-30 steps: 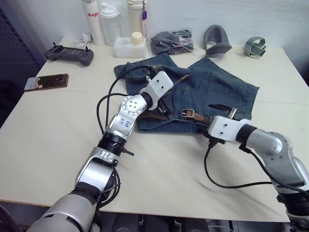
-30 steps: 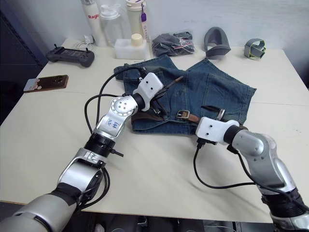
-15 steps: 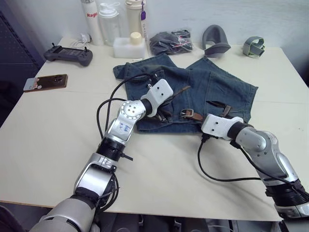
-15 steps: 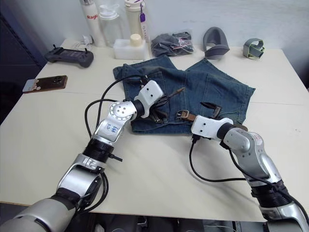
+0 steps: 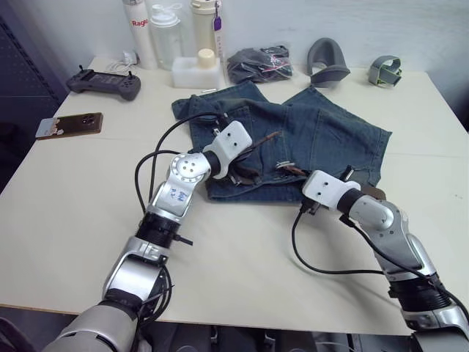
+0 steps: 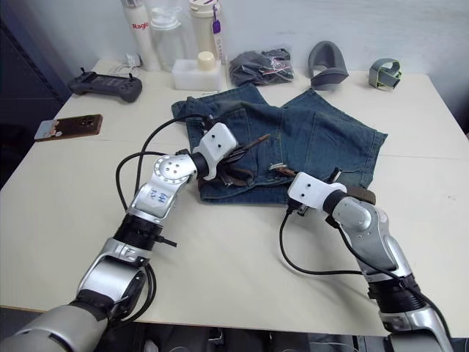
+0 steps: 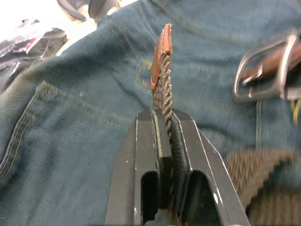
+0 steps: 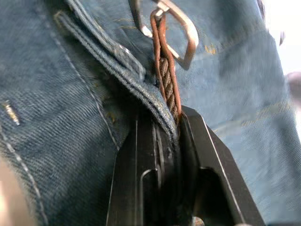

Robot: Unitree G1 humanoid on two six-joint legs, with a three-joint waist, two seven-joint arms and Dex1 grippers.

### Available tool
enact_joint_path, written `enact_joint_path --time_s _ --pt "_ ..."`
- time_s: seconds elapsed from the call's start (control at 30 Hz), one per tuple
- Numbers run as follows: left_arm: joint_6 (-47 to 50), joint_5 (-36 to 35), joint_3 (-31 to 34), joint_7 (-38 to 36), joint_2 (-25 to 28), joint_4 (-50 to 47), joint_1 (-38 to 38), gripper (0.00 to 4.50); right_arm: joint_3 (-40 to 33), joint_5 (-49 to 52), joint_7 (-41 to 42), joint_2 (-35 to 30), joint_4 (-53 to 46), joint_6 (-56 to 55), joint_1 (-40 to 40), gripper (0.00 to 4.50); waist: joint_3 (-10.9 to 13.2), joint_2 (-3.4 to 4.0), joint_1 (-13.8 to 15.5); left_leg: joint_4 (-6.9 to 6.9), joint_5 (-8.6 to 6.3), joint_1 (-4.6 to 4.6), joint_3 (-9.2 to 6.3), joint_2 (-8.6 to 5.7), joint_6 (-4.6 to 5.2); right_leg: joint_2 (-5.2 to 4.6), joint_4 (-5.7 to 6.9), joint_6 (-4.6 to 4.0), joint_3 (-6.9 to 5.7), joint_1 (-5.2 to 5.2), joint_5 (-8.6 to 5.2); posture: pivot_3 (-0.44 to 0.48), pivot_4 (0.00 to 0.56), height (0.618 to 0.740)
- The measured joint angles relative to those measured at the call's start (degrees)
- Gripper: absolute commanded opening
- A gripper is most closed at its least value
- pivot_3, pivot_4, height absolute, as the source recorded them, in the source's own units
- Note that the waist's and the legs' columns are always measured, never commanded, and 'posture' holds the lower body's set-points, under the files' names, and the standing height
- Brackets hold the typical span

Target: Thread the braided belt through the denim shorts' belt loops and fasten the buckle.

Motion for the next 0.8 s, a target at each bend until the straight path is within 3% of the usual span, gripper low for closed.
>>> enact_joint_path --time_s 0.37,0.8 --pt "1.2 -1.9 -0.6 -6.7 2.2 -3.1 1.9 0.00 -9.4 15.5 -4.3 10.1 -3.8 21.1 -2.3 0.07 0.0 0.03 0.1 0.01 0.00 -0.01 -0.01 -0.02 0.00 0.00 0.00 0.00 0.01 0.01 0.00 0.000 0.150 0.648" --pt "1.0 -1.4 -3.7 -8.3 -2.2 -2.3 0.2 0.00 -10.1 20.8 -7.5 10.8 -9.7 30.1 -3.3 0.07 0.0 0.03 0.0 0.01 0.00 -0.02 0.00 -0.03 0.02 0.01 0.01 0.00 0.01 -0.02 0.00 0.000 0.150 0.648"
